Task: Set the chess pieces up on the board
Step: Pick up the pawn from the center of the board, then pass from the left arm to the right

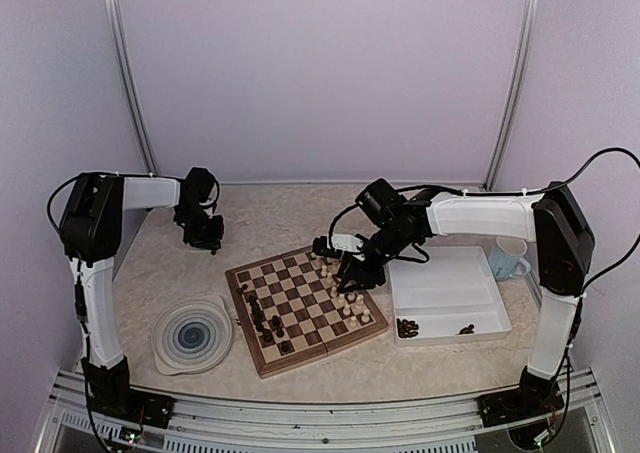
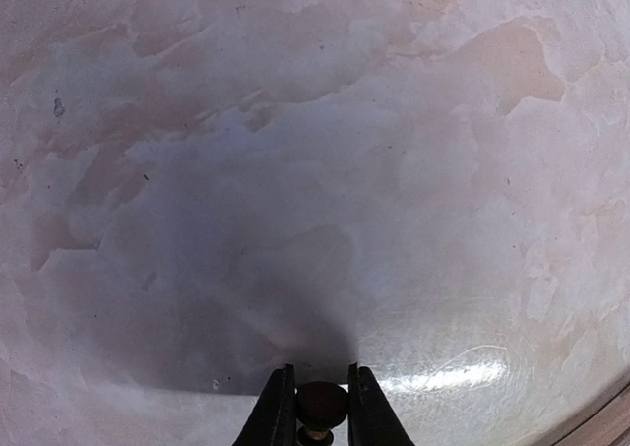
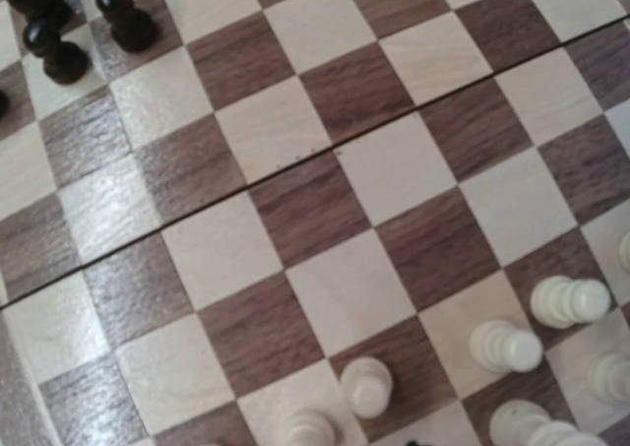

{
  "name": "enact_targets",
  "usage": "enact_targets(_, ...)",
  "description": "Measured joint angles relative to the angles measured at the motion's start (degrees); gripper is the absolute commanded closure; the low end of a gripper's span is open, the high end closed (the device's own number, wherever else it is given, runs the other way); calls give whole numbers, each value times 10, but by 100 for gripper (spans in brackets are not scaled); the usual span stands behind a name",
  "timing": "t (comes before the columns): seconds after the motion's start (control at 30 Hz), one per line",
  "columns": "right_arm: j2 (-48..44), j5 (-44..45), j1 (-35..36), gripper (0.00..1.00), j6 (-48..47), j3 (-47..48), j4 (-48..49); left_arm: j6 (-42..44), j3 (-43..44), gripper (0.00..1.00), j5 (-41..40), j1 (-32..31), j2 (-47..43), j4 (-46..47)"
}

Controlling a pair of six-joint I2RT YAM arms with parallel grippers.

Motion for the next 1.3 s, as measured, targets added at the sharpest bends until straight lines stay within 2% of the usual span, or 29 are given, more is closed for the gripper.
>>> enact_targets(0.27,0,7,0,62,5,13,-6,-9,12,91,21,1,6,-4)
enact_targets(0.47,-10,12,0,60,34,78,3,-79,-57,90,126,-16,-72,59)
enact_targets(0.57,-21,21,1,60,52,118,25,-139,-80,90,159,-57,-151,136)
enact_targets(0.77,-28,64,16,61,90,165,88,-279,-122,90,192,-160,-271,362)
enact_targets(0.97,-26,111,38,61,118,219,117,-417,-222,91,191,-192,-285,555)
enact_targets(1.07,-24,140,59,61,120,227,128,-473,-264,92,186,-195,-285,609)
enact_targets(1.3,6,214,94,60,129,232,137,-547,-282,92,176,-202,-285,703)
